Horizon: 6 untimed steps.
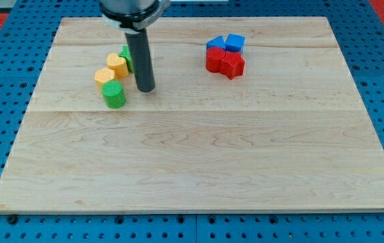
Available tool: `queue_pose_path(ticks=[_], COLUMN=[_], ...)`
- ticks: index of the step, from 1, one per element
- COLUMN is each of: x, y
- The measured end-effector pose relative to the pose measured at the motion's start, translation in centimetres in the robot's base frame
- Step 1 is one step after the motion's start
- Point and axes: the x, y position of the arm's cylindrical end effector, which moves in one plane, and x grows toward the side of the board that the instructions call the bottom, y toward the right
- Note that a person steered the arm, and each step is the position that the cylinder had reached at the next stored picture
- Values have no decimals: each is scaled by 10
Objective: Push the blue cube into red blocks
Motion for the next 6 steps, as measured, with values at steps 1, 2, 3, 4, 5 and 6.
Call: queue_pose_path(ticks=[1,2,3,4,5,6], x=[-5,6,-20,-79,-125,-113], y=[50,110,203,240,205,147])
